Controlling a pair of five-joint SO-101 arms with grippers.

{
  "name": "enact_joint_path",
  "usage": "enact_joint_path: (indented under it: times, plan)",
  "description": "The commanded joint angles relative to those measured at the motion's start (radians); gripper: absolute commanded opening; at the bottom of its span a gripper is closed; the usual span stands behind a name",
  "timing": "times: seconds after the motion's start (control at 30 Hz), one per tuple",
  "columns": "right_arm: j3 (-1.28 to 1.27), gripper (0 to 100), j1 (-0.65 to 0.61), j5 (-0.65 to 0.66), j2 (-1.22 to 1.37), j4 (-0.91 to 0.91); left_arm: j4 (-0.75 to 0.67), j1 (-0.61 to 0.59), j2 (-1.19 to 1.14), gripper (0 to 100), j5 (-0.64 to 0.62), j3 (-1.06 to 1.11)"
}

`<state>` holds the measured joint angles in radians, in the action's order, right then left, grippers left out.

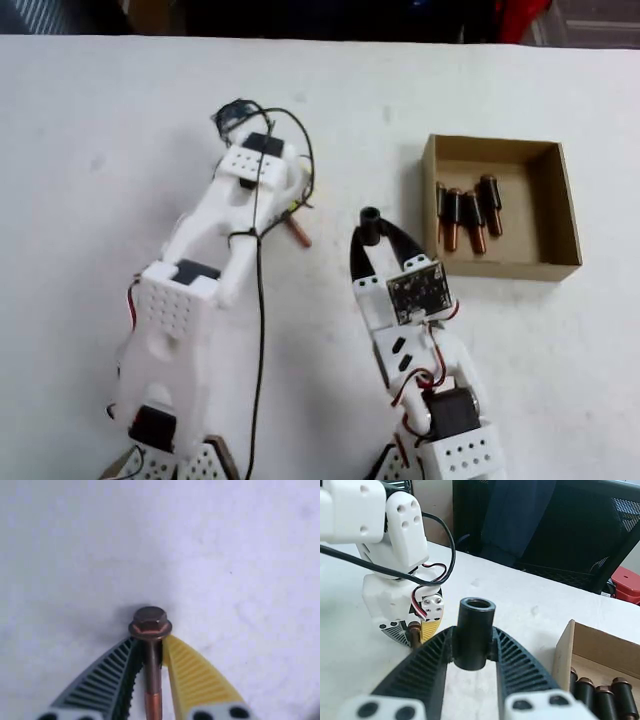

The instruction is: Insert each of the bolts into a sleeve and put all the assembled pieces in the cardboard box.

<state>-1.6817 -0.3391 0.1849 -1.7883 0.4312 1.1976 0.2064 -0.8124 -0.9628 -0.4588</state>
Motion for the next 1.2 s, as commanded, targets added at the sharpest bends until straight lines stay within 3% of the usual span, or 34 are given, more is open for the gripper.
enact_joint_path:
  times: [0.0,0.2,0.47,0.77,0.9,1.17]
  plan:
    - [-0.008,1.7,0.013,0.012,-0.015,-0.019,0.012,-0.024,-0.010,5,0.141,-0.020]
    - [-0.008,1.7,0.013,0.012,-0.015,-0.019,0.129,-0.024,0.007,5,0.288,-0.038]
    - [-0.008,1.7,0.013,0.012,-0.015,-0.019,0.376,-0.024,0.030,5,0.589,-0.147]
    - [-0.008,1.7,0.013,0.012,-0.015,-0.019,0.377,-0.024,-0.070,5,0.801,-0.155]
    - [-0.008,1.7,0.013,0.012,-0.015,-0.018,0.364,-0.031,-0.127,5,0.813,-0.164]
    - [-0.008,1.7,0.012,0.012,-0.015,-0.018,0.494,-0.076,-0.130,5,0.810,-0.299]
